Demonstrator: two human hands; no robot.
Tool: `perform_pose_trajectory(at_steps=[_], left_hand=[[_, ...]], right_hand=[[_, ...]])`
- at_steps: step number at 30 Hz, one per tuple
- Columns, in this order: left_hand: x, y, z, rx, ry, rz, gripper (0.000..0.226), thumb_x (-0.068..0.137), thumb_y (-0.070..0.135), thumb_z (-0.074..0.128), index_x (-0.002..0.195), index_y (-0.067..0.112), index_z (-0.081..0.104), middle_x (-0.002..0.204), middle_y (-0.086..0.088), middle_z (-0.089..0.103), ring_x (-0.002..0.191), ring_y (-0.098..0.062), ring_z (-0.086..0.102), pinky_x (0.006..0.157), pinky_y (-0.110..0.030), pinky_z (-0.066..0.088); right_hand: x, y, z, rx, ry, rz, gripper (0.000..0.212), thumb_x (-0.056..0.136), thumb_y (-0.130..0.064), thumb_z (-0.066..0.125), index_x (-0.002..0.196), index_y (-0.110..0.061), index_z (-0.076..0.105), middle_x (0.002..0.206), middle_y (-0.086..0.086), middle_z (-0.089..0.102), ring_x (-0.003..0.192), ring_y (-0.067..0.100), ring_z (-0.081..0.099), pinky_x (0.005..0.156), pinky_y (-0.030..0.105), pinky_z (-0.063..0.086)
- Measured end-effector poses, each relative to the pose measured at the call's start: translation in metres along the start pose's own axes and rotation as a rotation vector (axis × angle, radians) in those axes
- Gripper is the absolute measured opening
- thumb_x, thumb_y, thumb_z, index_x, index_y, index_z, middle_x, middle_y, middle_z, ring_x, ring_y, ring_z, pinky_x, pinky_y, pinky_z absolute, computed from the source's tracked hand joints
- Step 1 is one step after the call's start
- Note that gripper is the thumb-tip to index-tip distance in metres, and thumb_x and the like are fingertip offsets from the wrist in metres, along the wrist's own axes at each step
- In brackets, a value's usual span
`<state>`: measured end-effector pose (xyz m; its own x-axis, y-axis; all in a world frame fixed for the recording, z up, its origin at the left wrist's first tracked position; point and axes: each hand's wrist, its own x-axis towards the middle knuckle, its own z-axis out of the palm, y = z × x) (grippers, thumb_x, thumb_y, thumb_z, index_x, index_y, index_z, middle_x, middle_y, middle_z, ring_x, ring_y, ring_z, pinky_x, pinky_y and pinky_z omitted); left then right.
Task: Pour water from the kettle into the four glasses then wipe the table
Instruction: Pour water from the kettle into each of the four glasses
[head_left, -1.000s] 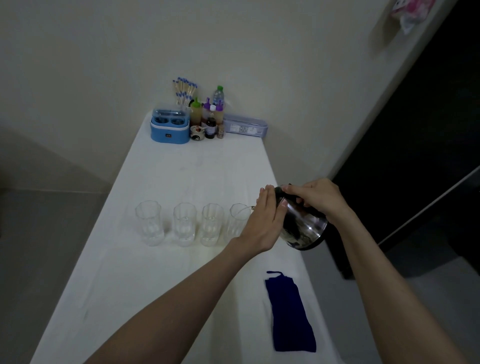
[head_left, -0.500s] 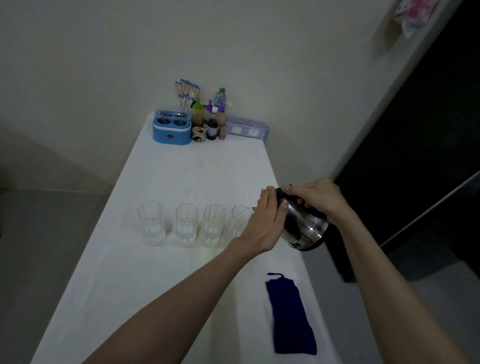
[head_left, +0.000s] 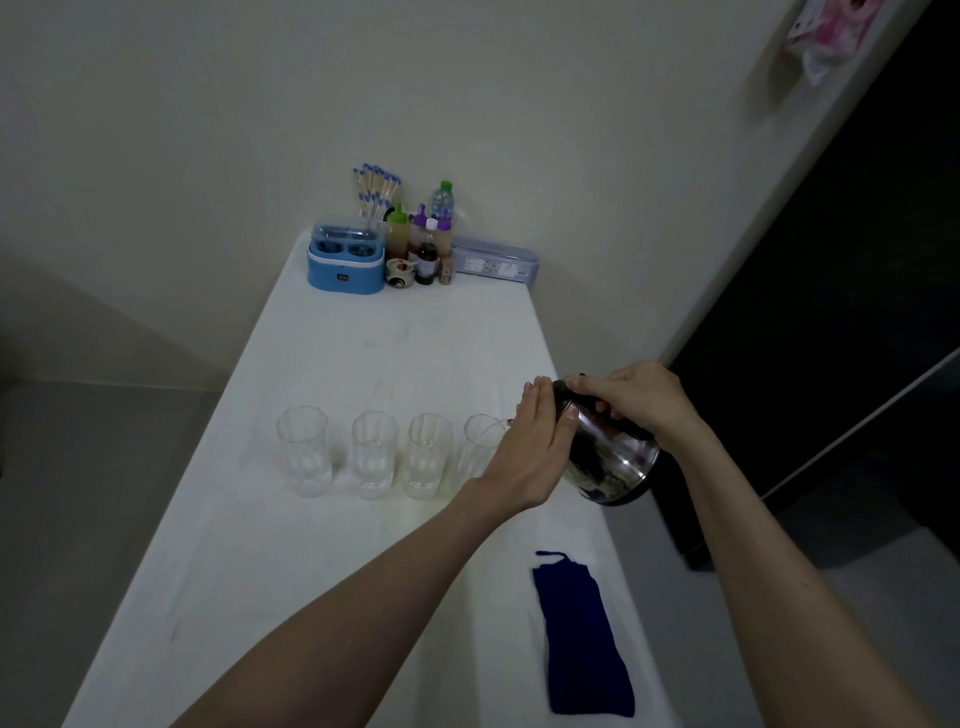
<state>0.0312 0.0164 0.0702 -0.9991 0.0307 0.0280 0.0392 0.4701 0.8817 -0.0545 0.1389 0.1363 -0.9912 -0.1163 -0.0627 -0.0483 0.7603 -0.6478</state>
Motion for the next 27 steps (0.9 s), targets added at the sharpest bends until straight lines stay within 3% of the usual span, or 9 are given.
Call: perform_pose_trajectory(at_steps=[9, 16, 22, 27], left_hand=[[0.002, 0.0052, 0.0007, -0.069, 0.069, -0.026, 0.057, 0.104, 0.029, 0.028, 0.154, 0.009, 0.007, 0.163, -0.008, 0.005, 0.151, -0.023, 0.003, 0.121, -0.036, 0.006], [-0.0005, 0.0009, -0.0001, -0.014, -0.013, -0.013, 0.058, 0.106, 0.032, 0.016, 0.153, 0.007, -0.006, 0.163, -0.006, -0.01, 0.15, -0.016, -0.011, 0.118, -0.026, -0.005], [-0.001, 0.0001, -0.0007, 0.043, -0.02, 0.025, 0.055, 0.106, 0.027, 0.014, 0.152, 0.006, -0.009, 0.162, -0.01, -0.012, 0.149, -0.02, -0.014, 0.115, -0.024, -0.008], [0.0016, 0.003, -0.0003, -0.053, 0.052, -0.016, 0.057, 0.105, 0.029, 0.023, 0.154, 0.008, 0.002, 0.163, -0.009, 0.0, 0.151, -0.023, -0.002, 0.121, -0.034, 0.002]], right_hand=[[-0.0014, -0.0017, -0.0011, -0.01, 0.008, -0.015, 0.049, 0.071, -0.053, 0.081, 0.057, -0.007, 0.072, 0.05, 0.0, 0.063, 0.055, 0.016, 0.058, 0.063, 0.028, 0.048], [-0.0015, -0.0036, -0.0007, -0.014, 0.007, -0.012, 0.048, 0.071, -0.052, 0.081, 0.056, -0.007, 0.071, 0.048, 0.0, 0.06, 0.051, 0.015, 0.054, 0.058, 0.026, 0.044], [-0.0016, -0.0049, -0.0011, -0.025, 0.006, -0.013, 0.049, 0.071, -0.053, 0.081, 0.058, -0.007, 0.072, 0.05, 0.001, 0.061, 0.051, 0.014, 0.055, 0.058, 0.026, 0.045], [-0.0026, -0.0074, -0.0003, -0.029, 0.0, -0.008, 0.049, 0.071, -0.053, 0.081, 0.059, -0.006, 0.072, 0.05, 0.001, 0.062, 0.051, 0.015, 0.055, 0.058, 0.026, 0.045]])
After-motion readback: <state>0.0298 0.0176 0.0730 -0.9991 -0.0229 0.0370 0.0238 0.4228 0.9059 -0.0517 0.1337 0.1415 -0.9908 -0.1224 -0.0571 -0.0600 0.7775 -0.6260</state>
